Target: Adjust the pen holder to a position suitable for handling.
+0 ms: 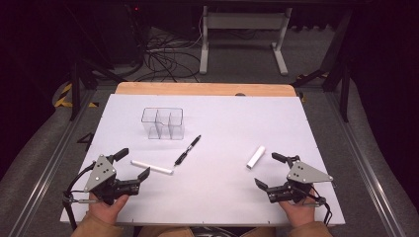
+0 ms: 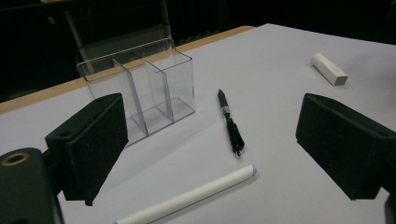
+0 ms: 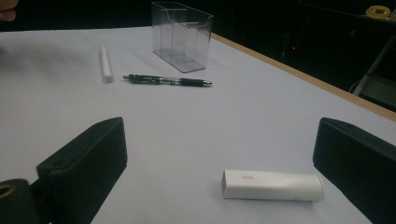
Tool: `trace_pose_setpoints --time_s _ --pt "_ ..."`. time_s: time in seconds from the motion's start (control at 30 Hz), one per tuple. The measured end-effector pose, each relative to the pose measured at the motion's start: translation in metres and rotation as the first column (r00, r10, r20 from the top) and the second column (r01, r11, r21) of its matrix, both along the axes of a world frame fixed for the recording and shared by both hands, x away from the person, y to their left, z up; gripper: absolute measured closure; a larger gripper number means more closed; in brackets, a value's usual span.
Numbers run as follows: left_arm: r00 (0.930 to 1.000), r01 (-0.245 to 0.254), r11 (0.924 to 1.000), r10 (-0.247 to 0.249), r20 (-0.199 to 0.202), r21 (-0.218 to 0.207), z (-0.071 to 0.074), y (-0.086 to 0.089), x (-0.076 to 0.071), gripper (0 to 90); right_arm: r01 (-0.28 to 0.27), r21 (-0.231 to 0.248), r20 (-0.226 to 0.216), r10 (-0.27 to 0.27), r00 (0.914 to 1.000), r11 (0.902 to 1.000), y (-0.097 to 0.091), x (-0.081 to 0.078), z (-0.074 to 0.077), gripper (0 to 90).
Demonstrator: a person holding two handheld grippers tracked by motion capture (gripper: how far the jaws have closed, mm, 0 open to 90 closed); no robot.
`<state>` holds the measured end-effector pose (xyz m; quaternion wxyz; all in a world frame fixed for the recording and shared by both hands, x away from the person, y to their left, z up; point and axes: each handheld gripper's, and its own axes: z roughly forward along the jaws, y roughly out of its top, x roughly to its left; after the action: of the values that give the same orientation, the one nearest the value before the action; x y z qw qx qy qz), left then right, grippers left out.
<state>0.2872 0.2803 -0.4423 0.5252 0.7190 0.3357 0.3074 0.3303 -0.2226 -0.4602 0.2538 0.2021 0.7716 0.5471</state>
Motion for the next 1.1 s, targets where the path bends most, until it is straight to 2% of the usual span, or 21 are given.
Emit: trace_pose_setpoints --time_s 0.3,0.67,1.1 --pt "0.9978 0.034 0.9994 -0.033 -0.057 0.009 0.011 -0.002 0.016 10.3 -0.012 0.000 -0.016 0.012 0.9998 0.9999 0.003 0.002 -0.002 3.5" --pt "0.9956 0.064 0.9976 -0.062 -0.069 0.025 0.023 -0.009 0.033 10.7 -0.017 -0.005 -0.025 0.017 0.9995 0.9998 0.003 0.001 -0.004 3.5" --pt "0.9944 0.073 0.9965 -0.069 -0.080 0.041 0.029 -0.010 0.042 11.4 -0.014 0.001 -0.032 0.014 0.9994 0.9999 0.000 0.000 -0.005 3.5"
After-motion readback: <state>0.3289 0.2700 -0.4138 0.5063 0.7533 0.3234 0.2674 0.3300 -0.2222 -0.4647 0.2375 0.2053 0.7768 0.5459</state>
